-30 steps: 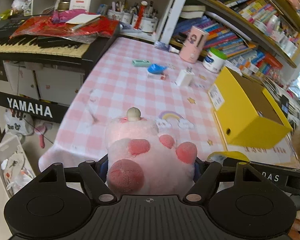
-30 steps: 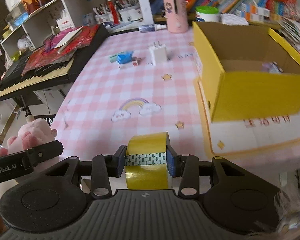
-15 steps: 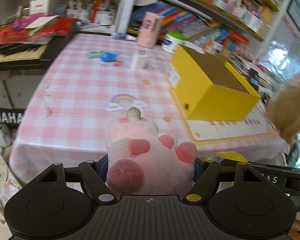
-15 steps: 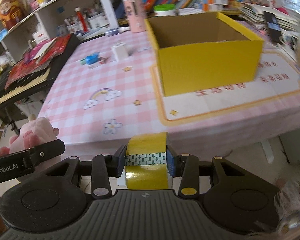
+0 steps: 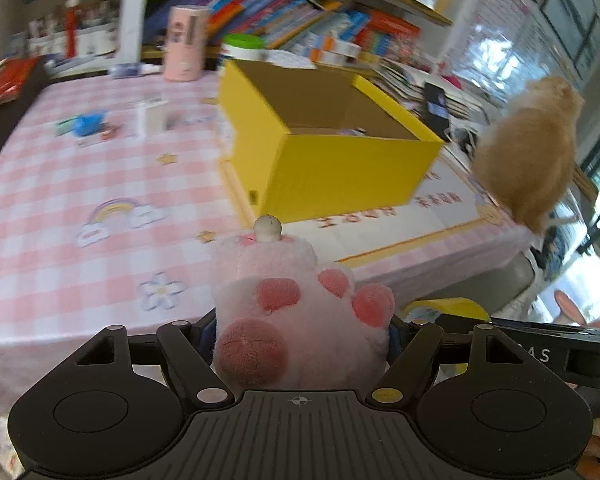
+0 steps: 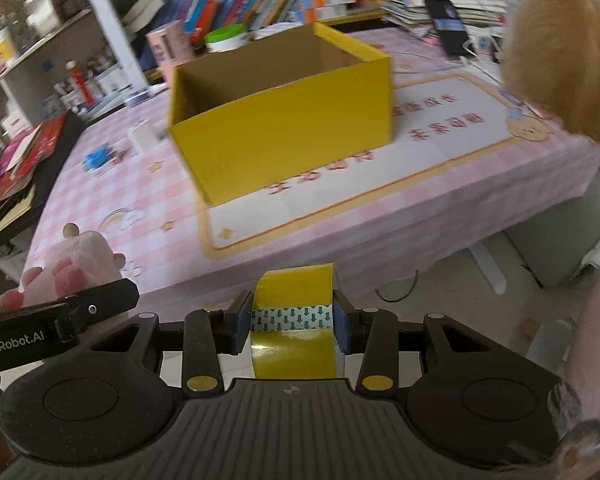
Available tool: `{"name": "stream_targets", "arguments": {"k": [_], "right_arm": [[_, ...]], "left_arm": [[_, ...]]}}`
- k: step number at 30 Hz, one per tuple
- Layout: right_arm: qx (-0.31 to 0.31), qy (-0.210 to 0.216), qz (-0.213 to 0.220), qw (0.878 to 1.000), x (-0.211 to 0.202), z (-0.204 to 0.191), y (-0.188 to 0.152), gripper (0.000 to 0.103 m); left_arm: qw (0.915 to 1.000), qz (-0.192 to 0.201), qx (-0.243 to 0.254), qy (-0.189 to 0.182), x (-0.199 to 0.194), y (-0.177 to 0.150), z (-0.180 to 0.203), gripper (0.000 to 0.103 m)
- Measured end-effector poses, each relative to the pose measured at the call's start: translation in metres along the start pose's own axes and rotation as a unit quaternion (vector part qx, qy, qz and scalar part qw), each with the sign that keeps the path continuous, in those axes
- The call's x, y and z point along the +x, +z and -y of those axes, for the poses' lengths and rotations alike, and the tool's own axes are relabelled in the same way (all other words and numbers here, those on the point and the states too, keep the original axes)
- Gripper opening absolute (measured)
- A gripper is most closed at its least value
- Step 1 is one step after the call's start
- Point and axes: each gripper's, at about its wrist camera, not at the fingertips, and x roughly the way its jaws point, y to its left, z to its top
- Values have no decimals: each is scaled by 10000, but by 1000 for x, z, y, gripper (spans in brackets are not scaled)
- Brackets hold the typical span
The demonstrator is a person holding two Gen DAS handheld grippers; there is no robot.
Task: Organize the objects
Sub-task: 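Carry the tape roll and pink plush with both grippers over the yellow box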
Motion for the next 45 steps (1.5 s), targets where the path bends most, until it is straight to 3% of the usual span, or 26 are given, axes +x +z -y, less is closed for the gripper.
{"name": "stream_targets", "arguments": {"k": [8,19,25,32,38,41,45], "right_arm": [[136,-30,1,9999,8,33,25,38],[-108,98,39,9999,36,50,72,38],[-443,179,648,9968,32,52,107,38],[-730,452,1676,9821,16,53,167,38],[-1059,728,1929,9728,35,46,210,38],[-1184,831,1688,9750,57,41,223,38],[-1300,936,1243,9792,92,35,235,38]], "left_arm": [[9996,100,267,21,22,22,30,75],[9965,742,315,225,30,63,51,75],[9908,1247,415,335,34,99,66,75],[9833,1576,540,731,50,138,73,76],[9825,1340,655,1111,89,157,74,77],[9864,1109,465,1121,111,162,69,77],[9847,771,559,1457,141,162,66,77]]}}
